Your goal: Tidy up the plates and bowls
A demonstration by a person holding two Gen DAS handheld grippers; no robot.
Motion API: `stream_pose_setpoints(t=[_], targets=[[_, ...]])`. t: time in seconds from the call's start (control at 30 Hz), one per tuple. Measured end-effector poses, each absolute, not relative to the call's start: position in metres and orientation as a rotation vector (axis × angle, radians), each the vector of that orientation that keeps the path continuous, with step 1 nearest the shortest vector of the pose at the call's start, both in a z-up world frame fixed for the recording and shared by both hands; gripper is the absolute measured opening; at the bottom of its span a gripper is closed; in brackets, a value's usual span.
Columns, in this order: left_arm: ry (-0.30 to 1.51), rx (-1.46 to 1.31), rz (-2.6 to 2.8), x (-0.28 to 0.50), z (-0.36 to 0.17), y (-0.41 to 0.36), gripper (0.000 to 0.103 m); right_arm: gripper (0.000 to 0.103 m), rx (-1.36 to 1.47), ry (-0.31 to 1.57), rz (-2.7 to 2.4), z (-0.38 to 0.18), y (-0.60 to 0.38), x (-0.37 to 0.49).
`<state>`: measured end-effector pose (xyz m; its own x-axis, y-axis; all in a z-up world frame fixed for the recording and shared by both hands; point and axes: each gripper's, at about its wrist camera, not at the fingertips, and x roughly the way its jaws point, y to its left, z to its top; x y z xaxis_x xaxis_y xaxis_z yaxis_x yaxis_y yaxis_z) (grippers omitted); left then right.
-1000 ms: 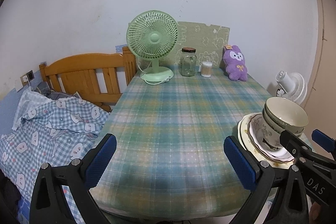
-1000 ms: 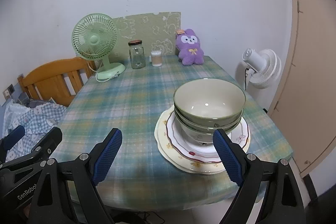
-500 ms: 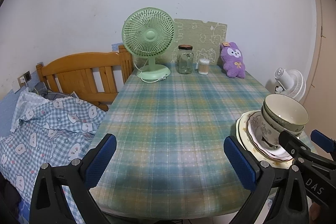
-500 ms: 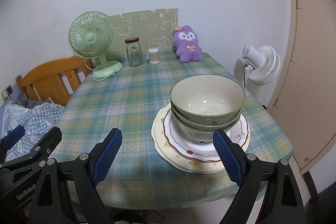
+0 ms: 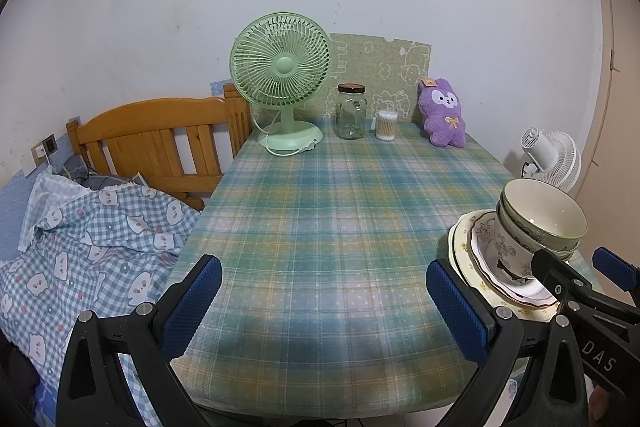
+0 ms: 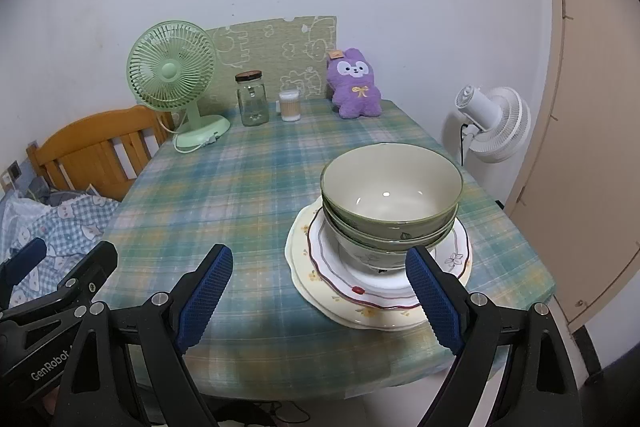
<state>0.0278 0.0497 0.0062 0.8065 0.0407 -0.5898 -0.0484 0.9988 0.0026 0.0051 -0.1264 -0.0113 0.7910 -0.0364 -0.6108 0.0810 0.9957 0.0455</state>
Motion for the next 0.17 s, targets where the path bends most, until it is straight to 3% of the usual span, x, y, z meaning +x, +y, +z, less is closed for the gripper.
stream_pose_setpoints(t=[0.17], targets=[[0.632,-0.014,0.039,0.0273,0.0049,0.0478,0.103,0.090,0.066,0.655,-0.070,-0.0107,-0.1277,0.0044]])
